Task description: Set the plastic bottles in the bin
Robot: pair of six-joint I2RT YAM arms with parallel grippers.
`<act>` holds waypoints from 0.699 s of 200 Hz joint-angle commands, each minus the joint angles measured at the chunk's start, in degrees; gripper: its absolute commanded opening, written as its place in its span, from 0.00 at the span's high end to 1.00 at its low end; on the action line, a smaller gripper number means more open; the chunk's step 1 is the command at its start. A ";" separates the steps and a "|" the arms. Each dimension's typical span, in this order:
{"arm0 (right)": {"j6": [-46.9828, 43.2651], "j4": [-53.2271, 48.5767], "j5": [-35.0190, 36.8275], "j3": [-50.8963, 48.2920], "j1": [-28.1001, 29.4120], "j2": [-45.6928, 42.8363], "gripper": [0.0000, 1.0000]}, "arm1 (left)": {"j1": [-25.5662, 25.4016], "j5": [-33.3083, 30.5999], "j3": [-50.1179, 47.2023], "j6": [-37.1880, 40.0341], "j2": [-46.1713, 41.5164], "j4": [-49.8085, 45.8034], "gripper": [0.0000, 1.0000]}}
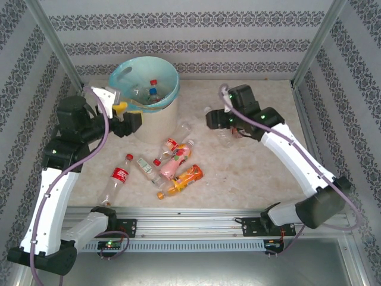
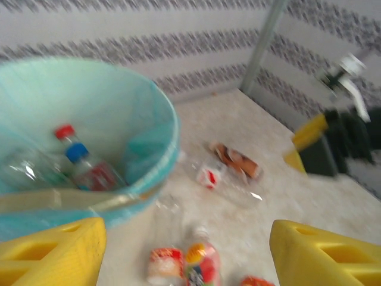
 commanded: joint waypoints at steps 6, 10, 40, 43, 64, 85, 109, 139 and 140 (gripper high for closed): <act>0.28 -1.76 -3.12 -0.79 -7.50 3.43 0.22 | 0.03 10.10 -4.66 -1.57 -3.07 -0.43 0.27; -0.04 -1.69 -2.97 -0.65 -8.44 4.33 0.22 | -0.04 10.66 -5.39 -2.45 -3.48 0.44 0.27; -2.04 -2.07 -1.09 3.14 -13.80 12.92 0.23 | -2.01 11.56 -10.50 -10.28 -4.78 7.67 0.28; -2.19 -2.27 -1.18 3.76 -14.28 13.99 0.23 | -2.35 11.40 -10.85 -10.90 -4.79 8.15 0.28; -3.29 -2.66 -1.37 7.40 -16.23 20.35 0.24 | -5.91 9.41 -13.03 -13.44 -4.59 11.10 0.28; -4.30 -3.64 -1.66 11.47 -17.08 26.40 0.24 | -9.92 6.09 -13.35 -13.20 -3.65 11.13 0.28; -5.38 -5.49 -1.74 15.32 -17.21 32.16 0.25 | -13.14 3.42 -12.69 -12.12 -2.18 10.53 0.27; -6.30 -7.33 -1.65 17.72 -17.32 36.57 0.30 | -13.65 1.28 -12.55 -12.13 -1.63 10.57 0.27; -6.29 -7.43 -1.61 17.77 -17.31 36.66 0.30 | -13.69 1.20 -12.58 -12.13 -1.63 10.57 0.27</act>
